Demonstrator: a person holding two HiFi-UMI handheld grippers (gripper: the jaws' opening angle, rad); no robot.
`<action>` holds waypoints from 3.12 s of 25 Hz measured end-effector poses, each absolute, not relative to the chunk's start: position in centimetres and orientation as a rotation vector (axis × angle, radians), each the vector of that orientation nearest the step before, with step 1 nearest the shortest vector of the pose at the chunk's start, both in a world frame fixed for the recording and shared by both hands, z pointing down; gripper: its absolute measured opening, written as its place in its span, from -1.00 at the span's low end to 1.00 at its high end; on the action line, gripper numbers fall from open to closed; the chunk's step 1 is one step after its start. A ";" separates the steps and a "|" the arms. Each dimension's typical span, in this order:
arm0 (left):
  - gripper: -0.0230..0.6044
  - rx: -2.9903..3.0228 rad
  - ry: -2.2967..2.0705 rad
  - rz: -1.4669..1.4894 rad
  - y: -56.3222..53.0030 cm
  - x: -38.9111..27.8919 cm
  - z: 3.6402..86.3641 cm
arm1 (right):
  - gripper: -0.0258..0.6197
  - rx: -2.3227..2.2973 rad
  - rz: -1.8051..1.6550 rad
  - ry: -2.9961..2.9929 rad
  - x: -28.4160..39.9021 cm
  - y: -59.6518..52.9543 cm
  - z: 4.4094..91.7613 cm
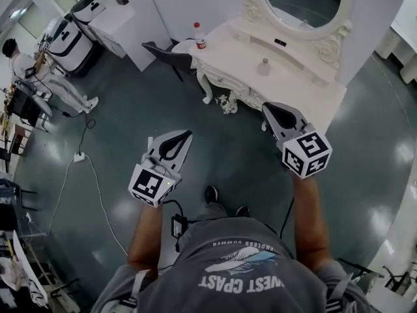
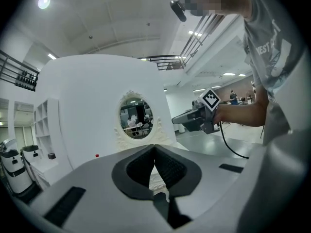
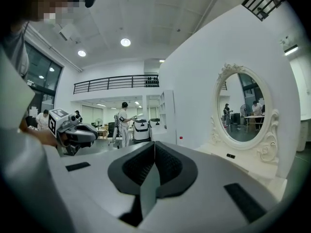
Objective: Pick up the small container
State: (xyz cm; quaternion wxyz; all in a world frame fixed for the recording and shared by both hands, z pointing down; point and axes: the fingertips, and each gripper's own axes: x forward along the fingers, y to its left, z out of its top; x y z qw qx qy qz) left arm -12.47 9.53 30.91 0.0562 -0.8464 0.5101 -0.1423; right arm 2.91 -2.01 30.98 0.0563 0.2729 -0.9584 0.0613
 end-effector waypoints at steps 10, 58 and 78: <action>-0.87 -2.726 1.241 -0.331 0.1 -9.0 32.3 | -0.84 1.126 0.186 -2.755 8.0 -6.4 32.0; -0.87 -2.899 1.014 -0.237 -24.1 -14.1 35.1 | -0.83 1.321 0.215 -2.566 5.3 -24.7 34.4; -0.87 -2.967 1.164 -0.312 -34.3 -11.0 41.8 | -0.83 1.076 0.276 -2.601 5.7 -35.4 39.3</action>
